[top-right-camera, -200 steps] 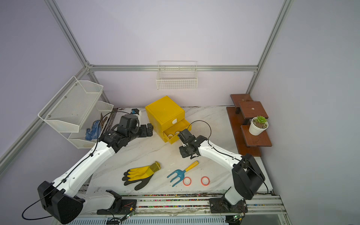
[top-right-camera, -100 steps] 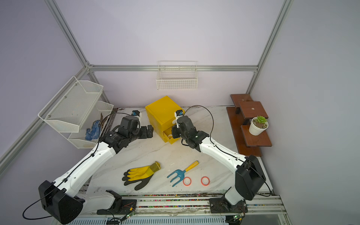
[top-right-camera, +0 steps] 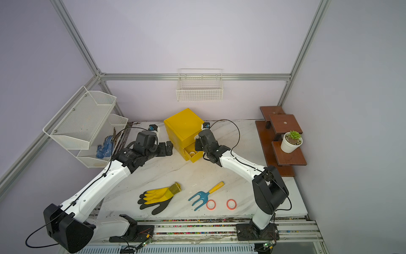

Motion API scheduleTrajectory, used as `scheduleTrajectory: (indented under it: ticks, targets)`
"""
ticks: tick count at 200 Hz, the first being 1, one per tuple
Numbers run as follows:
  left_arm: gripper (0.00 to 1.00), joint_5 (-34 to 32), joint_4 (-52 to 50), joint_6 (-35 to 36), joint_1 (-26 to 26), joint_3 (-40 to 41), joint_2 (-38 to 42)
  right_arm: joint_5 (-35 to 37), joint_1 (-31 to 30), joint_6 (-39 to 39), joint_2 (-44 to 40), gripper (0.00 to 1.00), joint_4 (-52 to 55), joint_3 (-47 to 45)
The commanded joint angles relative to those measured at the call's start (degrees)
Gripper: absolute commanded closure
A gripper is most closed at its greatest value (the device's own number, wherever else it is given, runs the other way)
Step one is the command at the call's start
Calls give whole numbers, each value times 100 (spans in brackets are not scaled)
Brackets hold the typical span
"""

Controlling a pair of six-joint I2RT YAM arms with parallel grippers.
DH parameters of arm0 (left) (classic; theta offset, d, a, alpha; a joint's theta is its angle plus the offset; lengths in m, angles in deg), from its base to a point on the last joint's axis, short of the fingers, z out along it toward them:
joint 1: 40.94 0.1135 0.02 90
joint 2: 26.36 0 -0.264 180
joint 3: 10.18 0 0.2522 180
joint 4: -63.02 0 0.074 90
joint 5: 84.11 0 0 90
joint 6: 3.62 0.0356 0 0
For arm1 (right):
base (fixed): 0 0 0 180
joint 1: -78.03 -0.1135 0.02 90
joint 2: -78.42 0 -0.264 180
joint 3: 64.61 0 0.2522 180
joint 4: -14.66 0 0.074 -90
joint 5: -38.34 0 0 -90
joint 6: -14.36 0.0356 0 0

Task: Place the transparent tape into the drawer according to color
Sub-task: Place the tape in the drawer, then close the drawer in the storage box.

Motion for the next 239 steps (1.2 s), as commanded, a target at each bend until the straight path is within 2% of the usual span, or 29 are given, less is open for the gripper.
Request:
scheduleTrajectory:
  ticks: [1,21,44,69,83,94,148,185,213,239]
  targets:
    - [0,-25,134,95,-7,-35,63,236,35,278,197,100,95,206]
    - [0,-36,138,96,-7,-33,40,232,36,318,296,98,136,261]
    - [0,-26,129,96,-12,-36,28,131,37,351,311,80,87,300]
    - [0,-44,120,122,-12,-68,34,107,37,323,117,70,47,266]
    - [0,-82,120,122,8,-96,46,102,36,261,-24,59,21,221]
    - [0,-92,105,131,29,-144,46,137,34,254,-158,56,48,177]
    - [0,-253,-21,8,161,-797,-238,0,45,461,-1148,58,-67,-817]
    - [0,-508,-116,69,203,-1828,-1145,-25,73,709,-1685,62,-219,-1738]
    - [0,-678,-11,124,200,-2373,-1759,-9,279,950,-1585,67,149,-1958]
    - [0,-809,25,261,216,-2693,-2304,-678,458,822,-1192,68,-244,-2047]
